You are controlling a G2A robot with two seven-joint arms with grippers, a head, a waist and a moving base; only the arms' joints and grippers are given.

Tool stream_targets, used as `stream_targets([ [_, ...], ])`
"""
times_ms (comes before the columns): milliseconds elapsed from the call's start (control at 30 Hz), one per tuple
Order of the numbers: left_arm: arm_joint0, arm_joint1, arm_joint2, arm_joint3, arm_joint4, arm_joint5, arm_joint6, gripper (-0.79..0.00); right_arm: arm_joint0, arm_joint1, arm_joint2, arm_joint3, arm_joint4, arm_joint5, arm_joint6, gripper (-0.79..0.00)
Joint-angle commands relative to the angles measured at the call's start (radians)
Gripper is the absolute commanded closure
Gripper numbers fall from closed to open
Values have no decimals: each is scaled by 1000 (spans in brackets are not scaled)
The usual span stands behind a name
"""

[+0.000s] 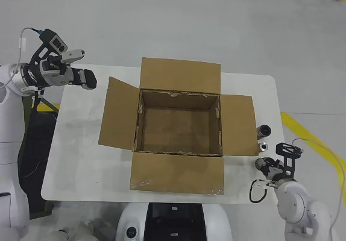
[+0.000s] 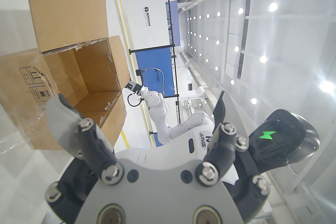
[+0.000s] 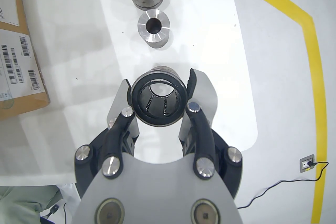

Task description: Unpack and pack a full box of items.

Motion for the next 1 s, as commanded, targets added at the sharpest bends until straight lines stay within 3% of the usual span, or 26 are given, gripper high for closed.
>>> stream_targets([
  [0, 0, 0, 0, 0, 0, 0, 0, -785, 13, 1, -8, 7, -14, 3, -3, 0],
  [433, 0, 0, 0, 0, 0, 0, 0, -785, 86, 4, -31, 80, -28, 17, 30, 0],
  [667, 0, 0, 0, 0, 0, 0, 0, -785, 110, 5, -35, 123, -10, 26, 33, -114],
  [800, 0, 0, 0, 0, 0, 0, 0, -785, 111, 6, -36, 131, -6, 29, 31, -299],
  [833, 0, 0, 0, 0, 0, 0, 0, -785, 110, 6, -36, 131, -7, 29, 31, -388],
  [867, 0, 0, 0, 0, 0, 0, 0, -785, 110, 6, -36, 131, -6, 32, 31, -536],
  [967, 0, 0, 0, 0, 0, 0, 0, -785, 107, 7, -33, 125, -2, 33, 30, -751],
])
